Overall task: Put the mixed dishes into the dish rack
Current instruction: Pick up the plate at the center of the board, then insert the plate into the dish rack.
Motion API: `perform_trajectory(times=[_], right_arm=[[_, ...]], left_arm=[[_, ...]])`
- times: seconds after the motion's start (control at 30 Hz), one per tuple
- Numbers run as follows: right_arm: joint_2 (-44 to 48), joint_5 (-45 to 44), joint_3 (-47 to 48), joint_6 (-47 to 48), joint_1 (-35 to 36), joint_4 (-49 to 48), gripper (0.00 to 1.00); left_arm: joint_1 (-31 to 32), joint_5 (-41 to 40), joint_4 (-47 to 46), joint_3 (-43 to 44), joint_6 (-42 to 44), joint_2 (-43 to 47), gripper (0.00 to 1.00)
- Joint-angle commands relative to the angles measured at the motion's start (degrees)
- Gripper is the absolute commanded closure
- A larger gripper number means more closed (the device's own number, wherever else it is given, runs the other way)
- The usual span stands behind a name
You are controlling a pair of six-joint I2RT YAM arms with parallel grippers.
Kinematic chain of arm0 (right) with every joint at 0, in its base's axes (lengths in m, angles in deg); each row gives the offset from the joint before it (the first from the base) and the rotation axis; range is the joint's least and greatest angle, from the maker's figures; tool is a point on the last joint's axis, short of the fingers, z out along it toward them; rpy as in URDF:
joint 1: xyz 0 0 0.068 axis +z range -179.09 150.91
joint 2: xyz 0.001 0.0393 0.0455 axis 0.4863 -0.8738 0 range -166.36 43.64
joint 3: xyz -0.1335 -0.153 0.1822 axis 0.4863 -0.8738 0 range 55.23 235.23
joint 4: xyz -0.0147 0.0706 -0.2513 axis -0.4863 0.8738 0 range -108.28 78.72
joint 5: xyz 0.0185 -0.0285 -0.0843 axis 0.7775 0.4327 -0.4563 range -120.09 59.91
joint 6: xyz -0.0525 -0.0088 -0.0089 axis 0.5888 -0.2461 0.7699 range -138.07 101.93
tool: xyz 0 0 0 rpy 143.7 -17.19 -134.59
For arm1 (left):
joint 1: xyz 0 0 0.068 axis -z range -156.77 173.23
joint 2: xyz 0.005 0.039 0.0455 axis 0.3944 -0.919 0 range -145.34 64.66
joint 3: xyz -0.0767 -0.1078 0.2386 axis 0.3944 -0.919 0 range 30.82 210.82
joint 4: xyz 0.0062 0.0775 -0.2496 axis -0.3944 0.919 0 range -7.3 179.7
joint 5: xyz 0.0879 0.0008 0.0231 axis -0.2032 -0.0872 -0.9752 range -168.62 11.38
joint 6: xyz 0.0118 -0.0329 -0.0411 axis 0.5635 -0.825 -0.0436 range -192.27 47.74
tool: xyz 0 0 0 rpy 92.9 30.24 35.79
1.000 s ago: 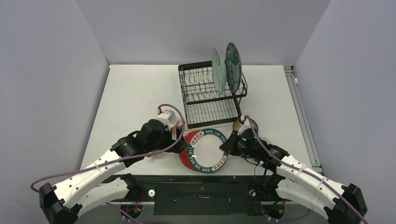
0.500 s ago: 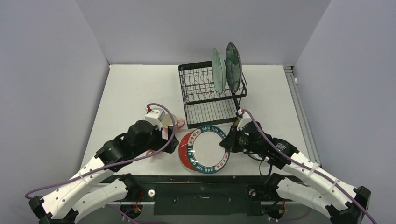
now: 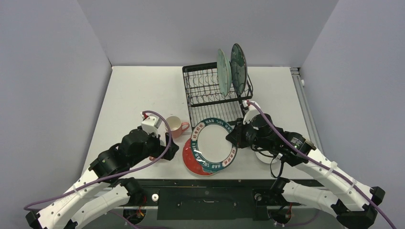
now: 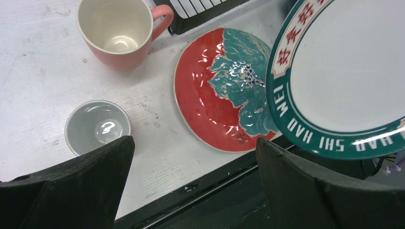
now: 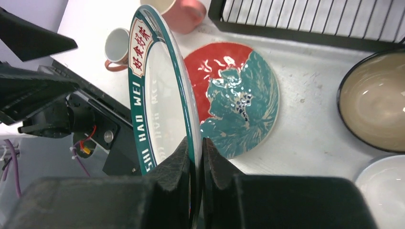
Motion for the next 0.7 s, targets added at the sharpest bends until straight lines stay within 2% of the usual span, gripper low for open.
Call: perform_trajectory(times=[0.0, 0.33, 0.67], right_arm=[[-1.74, -4.67, 9.48, 2.61, 0.55, 0.25, 1.0], [-7.74, -9.61, 22.24, 5.26, 1.05, 3.19, 1.0], [-13.17, -18.13, 32.6, 8.14, 1.62, 2.92, 1.0]], left_arm=[[-0.24, 2.69, -3.47, -0.15, 1.53, -0.14, 0.04], [-0.21, 3.86, -4.93, -1.5, 2.93, -0.01, 0.04], [-0.2, 3.72, -5.26, -2.31, 2.52, 0.85, 0.04]])
